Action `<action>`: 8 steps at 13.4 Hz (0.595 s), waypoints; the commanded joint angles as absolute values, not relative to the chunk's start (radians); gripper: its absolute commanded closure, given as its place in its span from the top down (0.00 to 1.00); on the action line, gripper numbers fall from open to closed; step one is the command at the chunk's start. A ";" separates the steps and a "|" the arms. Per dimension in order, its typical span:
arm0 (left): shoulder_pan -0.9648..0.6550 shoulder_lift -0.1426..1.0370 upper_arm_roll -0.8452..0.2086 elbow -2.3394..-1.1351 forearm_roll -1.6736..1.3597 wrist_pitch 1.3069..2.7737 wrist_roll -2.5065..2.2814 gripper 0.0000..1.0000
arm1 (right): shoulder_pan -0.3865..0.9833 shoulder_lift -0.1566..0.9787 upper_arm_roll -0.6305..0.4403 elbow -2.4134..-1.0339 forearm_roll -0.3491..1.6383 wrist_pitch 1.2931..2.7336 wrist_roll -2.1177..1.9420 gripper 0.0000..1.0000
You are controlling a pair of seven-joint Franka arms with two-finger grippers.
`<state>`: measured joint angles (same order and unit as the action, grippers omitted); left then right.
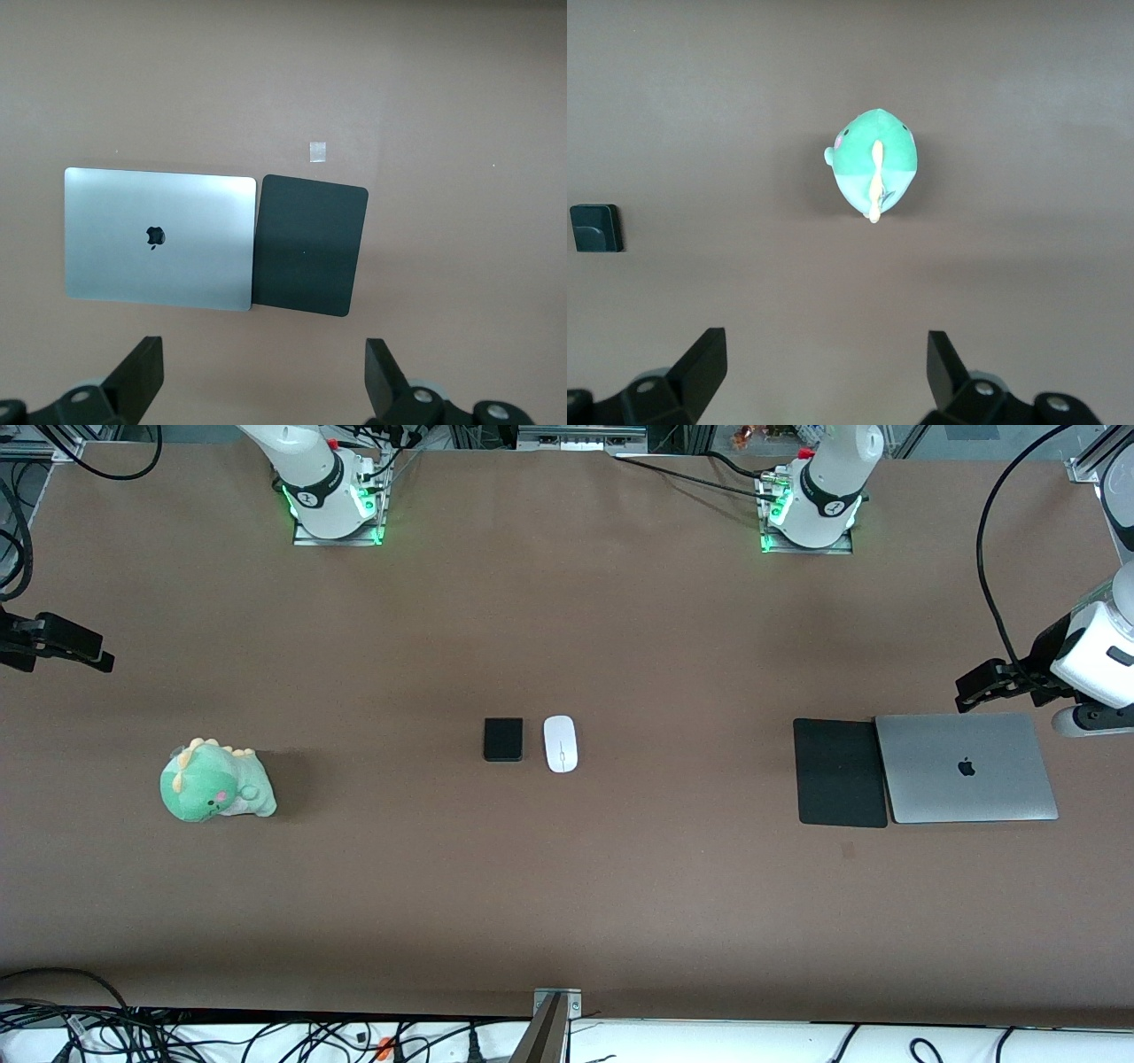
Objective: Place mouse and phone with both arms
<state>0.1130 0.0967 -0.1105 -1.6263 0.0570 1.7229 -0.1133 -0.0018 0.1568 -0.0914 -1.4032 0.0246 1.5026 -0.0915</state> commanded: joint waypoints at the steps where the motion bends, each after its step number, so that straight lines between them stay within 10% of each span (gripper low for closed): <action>1: 0.121 0.097 -0.115 -1.606 0.037 1.694 -0.095 1.00 | -0.012 0.146 -0.078 -1.402 0.008 1.489 -0.089 1.00; 8: 0.121 0.098 -0.118 -1.605 0.040 1.686 -0.132 1.00 | -0.012 0.146 -0.078 -1.402 0.008 1.485 -0.087 1.00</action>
